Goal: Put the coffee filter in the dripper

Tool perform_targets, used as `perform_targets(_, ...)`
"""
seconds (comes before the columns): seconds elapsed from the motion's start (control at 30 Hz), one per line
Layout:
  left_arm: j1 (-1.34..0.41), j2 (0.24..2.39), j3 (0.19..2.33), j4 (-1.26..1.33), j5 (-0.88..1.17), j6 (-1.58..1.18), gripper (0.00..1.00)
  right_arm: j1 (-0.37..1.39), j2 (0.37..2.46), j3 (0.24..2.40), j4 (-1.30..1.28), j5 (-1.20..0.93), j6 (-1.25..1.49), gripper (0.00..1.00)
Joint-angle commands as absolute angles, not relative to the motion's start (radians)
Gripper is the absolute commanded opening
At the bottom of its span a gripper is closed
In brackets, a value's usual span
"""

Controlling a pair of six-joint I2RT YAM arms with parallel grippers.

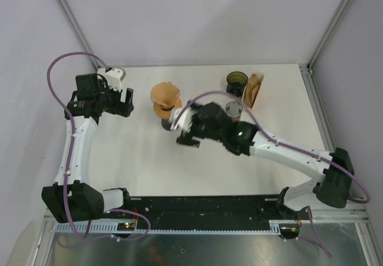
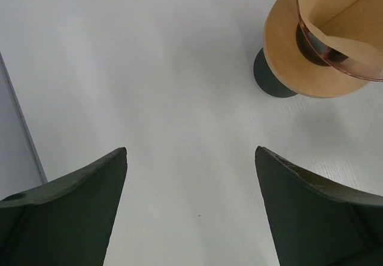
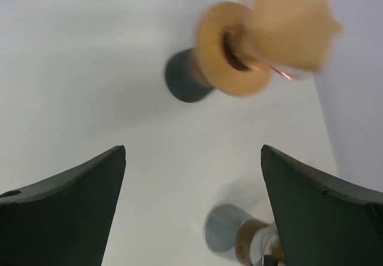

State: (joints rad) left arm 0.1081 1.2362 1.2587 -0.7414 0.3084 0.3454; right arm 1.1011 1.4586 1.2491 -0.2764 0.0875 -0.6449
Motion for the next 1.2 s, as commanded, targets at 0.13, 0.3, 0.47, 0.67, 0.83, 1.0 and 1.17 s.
perform_targets(0.13, 0.115, 1.192, 1.270, -0.713, 0.347, 0.361, 0.92, 0.716, 1.309, 1.232, -0.274, -0.130, -0.123, 0.99)
perform_targets(0.3, 0.115, 1.190, 1.265, -0.713, 0.353, 0.358, 0.93, 0.514, 1.305, 1.228, -0.351, 0.053, 0.100, 0.99)
perform_targets(0.47, 0.115, 1.194, 1.263, -0.712, 0.354, 0.358, 0.93, 0.451, 1.330, 1.227, -0.444, 0.192, 0.135, 0.93)
perform_targets(0.67, 0.115, 1.202, 1.262, -0.711, 0.363, 0.353, 0.93, 0.383, 1.421, 1.227, -0.476, 0.054, 0.160, 0.73)
perform_targets(0.83, 0.115, 1.200, 1.262, -0.713, 0.360, 0.357, 0.93, 0.373, 1.489, 1.227, -0.456, 0.058, 0.161, 0.67)
perform_targets(1.0, 0.115, 1.200, 1.257, -0.713, 0.352, 0.363, 0.93, 0.361, 1.542, 1.227, -0.429, 0.045, 0.157, 0.65)
perform_targets(1.17, 0.115, 1.206, 1.257, -0.711, 0.365, 0.358, 0.93, 0.351, 1.597, 1.227, -0.398, 0.031, 0.155, 0.48)
